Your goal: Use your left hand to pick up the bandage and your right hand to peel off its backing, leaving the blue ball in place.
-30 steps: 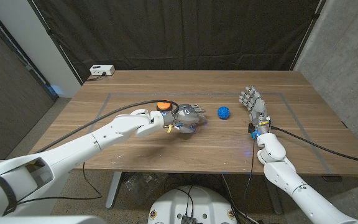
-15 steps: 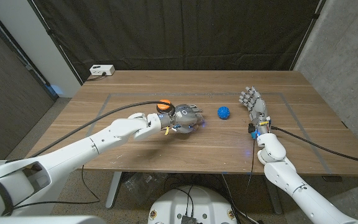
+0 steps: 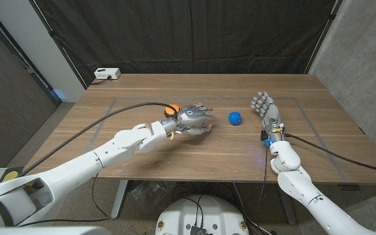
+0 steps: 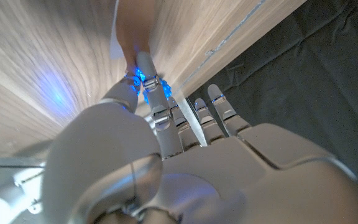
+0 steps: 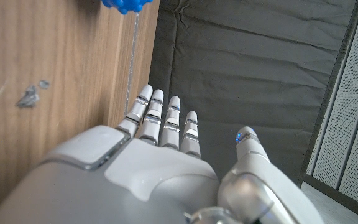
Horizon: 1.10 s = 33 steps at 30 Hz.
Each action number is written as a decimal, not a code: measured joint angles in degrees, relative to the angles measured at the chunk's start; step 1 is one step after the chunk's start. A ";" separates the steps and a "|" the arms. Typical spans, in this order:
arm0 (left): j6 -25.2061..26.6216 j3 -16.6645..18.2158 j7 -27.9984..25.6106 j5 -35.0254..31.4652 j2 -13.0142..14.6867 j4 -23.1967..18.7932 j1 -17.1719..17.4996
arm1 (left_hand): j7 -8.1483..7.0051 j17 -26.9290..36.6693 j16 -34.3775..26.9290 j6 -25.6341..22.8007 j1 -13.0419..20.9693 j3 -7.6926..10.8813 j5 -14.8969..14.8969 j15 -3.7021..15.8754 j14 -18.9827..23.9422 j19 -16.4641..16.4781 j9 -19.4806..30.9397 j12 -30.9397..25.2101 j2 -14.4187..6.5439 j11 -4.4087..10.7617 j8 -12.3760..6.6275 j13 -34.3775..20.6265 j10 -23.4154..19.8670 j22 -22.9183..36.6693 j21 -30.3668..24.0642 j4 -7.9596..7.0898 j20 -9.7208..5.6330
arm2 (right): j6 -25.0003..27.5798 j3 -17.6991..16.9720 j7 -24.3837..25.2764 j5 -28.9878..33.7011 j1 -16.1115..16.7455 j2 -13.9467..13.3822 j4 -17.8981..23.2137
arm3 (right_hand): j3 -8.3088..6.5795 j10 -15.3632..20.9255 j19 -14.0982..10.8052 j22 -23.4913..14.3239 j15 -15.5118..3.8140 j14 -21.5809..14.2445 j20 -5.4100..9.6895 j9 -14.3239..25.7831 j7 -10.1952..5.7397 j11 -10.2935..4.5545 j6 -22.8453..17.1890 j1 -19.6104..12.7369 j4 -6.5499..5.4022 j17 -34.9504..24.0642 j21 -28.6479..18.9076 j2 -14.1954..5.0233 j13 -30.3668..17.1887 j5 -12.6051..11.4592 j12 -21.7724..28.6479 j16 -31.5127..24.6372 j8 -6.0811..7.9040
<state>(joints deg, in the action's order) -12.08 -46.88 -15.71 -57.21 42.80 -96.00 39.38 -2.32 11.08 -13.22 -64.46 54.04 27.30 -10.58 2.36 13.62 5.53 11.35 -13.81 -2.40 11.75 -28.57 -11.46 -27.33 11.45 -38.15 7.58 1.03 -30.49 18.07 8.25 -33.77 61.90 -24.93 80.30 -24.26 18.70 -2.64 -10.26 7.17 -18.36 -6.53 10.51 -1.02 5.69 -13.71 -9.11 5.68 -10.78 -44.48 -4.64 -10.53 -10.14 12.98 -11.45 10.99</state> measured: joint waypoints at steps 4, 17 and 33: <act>-0.30 1.22 -0.45 4.75 -0.82 0.37 0.68 | -0.30 0.00 0.00 0.32 -0.60 0.00 0.00 -0.01 -0.01 0.00 0.19 0.00 -0.60 0.00 0.00 0.00 0.00 0.00 0.00 0.00 0.00 | -0.04 -0.02 -0.01 -0.04 0.20 -0.10 0.32 | 0.00 0.00 -0.10 0.00 0.00 0.00 0.10 0.00 0.00 0.00 0.00 0.00 0.00 0.09 0.00 0.00 0.00 0.00 0.00 0.00 0.00; -3.42 5.20 4.41 23.84 -5.05 3.98 1.56 | 0.40 0.27 0.00 1.02 -0.36 0.32 0.23 -0.01 -0.01 -0.01 0.79 0.00 -0.83 -0.06 0.00 0.00 -0.55 0.01 -0.22 -0.32 0.00 | 1.69 -0.11 1.47 0.66 1.22 -1.08 2.82 | -1.44 0.88 -0.60 0.00 -0.30 -0.30 0.19 0.00 0.63 -0.26 -0.63 -1.99 1.43 0.39 0.20 -0.75 -0.11 0.00 0.00 0.00 0.28; -6.39 6.90 15.33 46.12 -10.22 11.35 -2.05 | 1.01 0.27 0.00 1.64 0.08 0.74 0.23 -0.01 -0.02 0.30 1.59 0.29 -1.27 -0.07 -0.48 -0.15 -0.54 0.01 -0.44 -0.69 0.31 | 6.75 0.50 7.55 9.42 2.16 -4.36 8.98 | -2.63 1.64 -0.60 0.00 -0.59 -0.59 0.19 0.00 0.32 -0.41 -1.14 -3.88 2.62 0.38 0.63 -0.96 -0.11 -0.27 0.00 0.00 0.28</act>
<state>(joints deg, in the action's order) -18.47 -39.98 -0.38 -11.10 32.58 -84.65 37.34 -1.31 11.35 -13.22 -62.83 54.13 28.03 -10.35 2.35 13.60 5.83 12.94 -13.52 -3.68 11.68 -29.04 -11.61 -27.87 11.46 -38.59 6.90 1.34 -23.74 18.57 15.80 -24.36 64.06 -29.29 89.27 -26.89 20.34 -3.24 -10.26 6.57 -18.96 -6.34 10.51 -0.70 5.28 -14.85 -12.99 8.30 -10.39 -43.85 -5.60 -10.64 -10.41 12.98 -11.45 11.26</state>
